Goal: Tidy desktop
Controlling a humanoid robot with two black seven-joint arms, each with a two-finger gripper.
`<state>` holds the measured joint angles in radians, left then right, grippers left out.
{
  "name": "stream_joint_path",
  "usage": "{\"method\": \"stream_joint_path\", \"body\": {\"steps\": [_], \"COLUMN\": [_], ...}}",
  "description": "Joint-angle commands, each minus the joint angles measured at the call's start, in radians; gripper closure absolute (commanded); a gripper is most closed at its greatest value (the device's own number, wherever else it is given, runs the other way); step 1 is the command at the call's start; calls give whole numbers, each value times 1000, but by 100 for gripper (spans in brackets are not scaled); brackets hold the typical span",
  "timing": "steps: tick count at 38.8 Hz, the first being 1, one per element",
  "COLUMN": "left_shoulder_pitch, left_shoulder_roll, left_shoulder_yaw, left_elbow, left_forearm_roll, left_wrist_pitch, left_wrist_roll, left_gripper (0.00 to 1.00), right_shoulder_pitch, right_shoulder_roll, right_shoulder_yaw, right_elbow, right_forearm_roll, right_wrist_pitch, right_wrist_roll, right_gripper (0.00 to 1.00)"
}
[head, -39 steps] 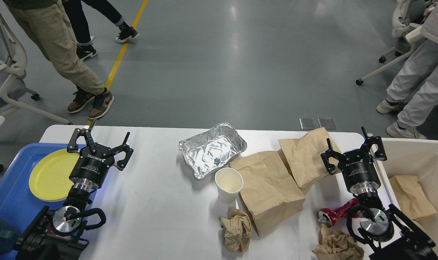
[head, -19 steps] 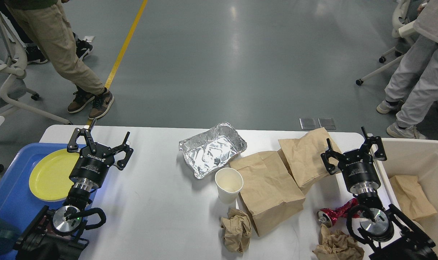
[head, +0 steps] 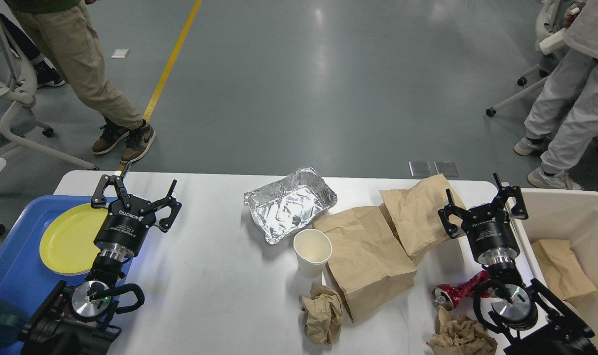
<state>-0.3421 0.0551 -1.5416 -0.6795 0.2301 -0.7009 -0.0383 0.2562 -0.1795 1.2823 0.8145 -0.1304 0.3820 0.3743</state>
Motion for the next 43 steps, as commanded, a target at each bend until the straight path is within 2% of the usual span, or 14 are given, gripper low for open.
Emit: {"method": "stream_joint_path", "body": {"steps": [1,43], "left_shoulder_pitch": [0,0], "left_shoulder_roll": [0,0], "left_shoulder_yaw": [0,0], "left_elbow": [0,0], "left_forearm_roll": [0,0], "left_wrist_pitch": [0,0], "left_wrist_roll": [0,0], "left_gripper": [4,4], "right_shoulder_pitch": [0,0], "right_shoulder_roll": [0,0], "right_shoulder_yaw": [0,0], "right_elbow": [0,0], "right_forearm_roll": [0,0], "right_wrist_pitch": [0,0], "right_wrist_roll": [0,0], "right_gripper": [0,0]}}
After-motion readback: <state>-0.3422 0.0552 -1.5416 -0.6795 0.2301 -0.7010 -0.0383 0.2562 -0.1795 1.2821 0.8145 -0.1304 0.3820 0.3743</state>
